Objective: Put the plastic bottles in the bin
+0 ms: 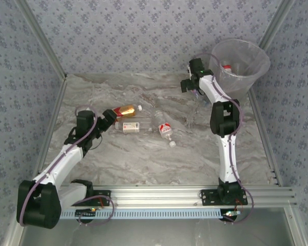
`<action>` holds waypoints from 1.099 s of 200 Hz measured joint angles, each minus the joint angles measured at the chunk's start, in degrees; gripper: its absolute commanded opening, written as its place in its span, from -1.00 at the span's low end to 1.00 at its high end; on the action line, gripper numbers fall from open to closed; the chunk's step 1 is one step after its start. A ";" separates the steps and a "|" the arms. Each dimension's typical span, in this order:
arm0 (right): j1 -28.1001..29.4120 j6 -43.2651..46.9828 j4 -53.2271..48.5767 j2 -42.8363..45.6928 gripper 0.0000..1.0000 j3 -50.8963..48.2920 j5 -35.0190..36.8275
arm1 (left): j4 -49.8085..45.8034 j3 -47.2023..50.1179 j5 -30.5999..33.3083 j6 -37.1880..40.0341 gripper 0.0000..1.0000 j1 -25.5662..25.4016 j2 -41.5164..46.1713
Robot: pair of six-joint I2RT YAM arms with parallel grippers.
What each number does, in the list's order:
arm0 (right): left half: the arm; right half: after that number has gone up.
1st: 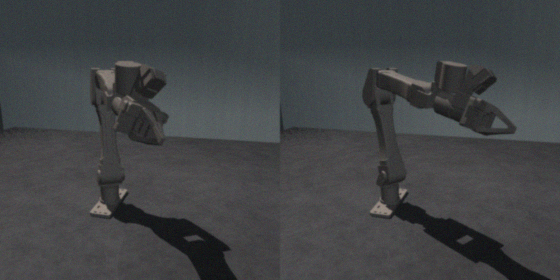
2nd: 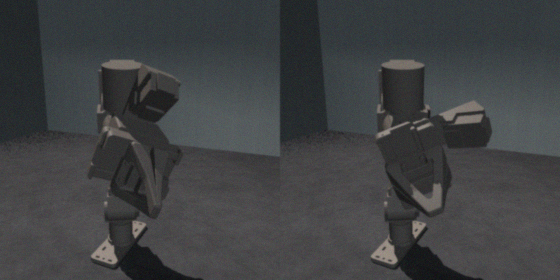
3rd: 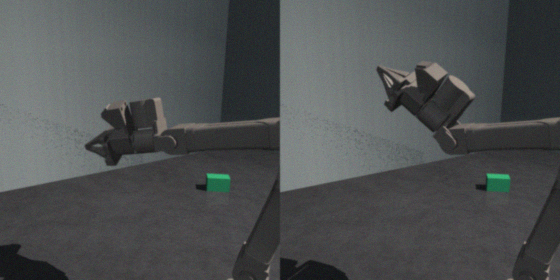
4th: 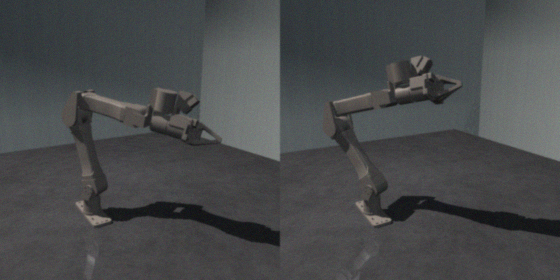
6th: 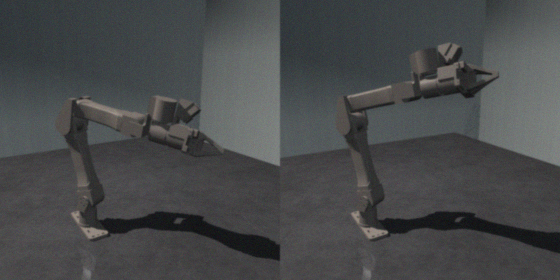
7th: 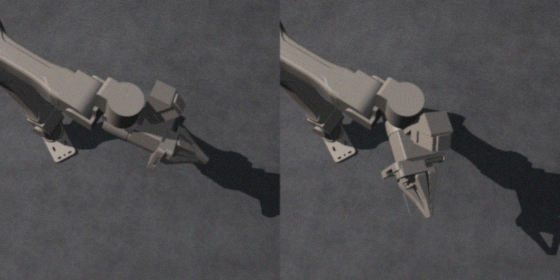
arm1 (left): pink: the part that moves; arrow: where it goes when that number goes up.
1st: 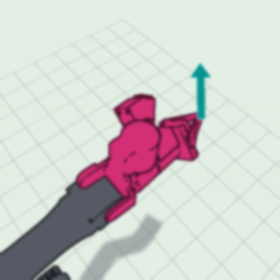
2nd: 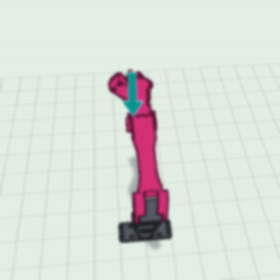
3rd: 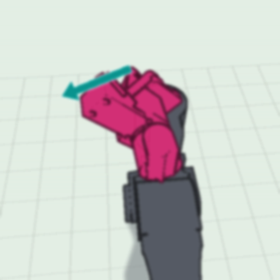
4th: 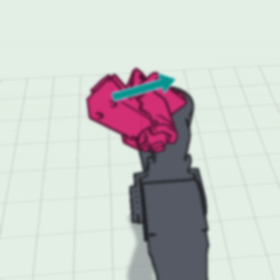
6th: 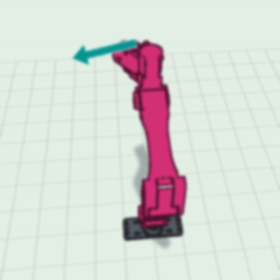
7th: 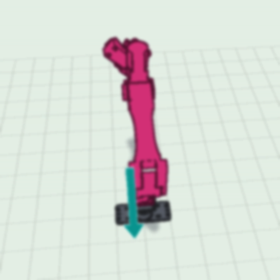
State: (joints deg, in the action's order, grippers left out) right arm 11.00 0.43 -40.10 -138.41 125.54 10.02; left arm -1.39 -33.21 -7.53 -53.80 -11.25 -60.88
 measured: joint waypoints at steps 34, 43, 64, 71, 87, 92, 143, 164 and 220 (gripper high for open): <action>0.02 0.00 -1.77 -3.63 1.00 3.41 1.14 | 0.11 0.00 0.00 0.44 0.99 0.00 -1.38; 0.13 0.00 -2.51 -4.00 0.99 3.43 1.09 | 0.11 0.00 -0.02 0.63 0.99 0.00 -1.99; 0.42 0.00 -4.37 -4.13 0.99 3.43 -0.09 | 0.13 -0.09 -0.48 0.79 0.99 0.00 -3.65; 0.63 0.02 -4.87 -4.13 0.98 3.43 -0.85 | 0.13 -0.09 -0.61 0.76 0.99 0.00 -4.02; 1.29 0.00 -5.90 -4.13 0.95 3.48 -3.19 | 0.28 -0.09 -0.87 0.76 0.99 0.00 -4.52; 1.51 0.00 -6.36 -4.13 0.95 3.48 -4.09 | 0.37 -0.09 -0.87 0.76 0.99 0.00 -4.63; 2.75 -0.48 -7.67 -4.13 0.92 3.45 -8.07 | 0.85 -0.50 -1.07 0.76 0.99 0.00 -4.96; 2.47 -1.09 -7.80 -4.13 0.88 3.41 -7.15 | 0.83 -0.55 -1.09 0.79 0.99 0.00 -4.96; 1.73 -4.09 -9.57 -4.26 0.71 3.39 -6.49 | 0.96 -0.61 -1.07 0.79 0.99 0.00 -4.92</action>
State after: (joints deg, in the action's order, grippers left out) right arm 12.73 -3.66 -49.67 -142.67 128.92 3.53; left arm -0.43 -33.82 -8.60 -53.01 -11.25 -65.80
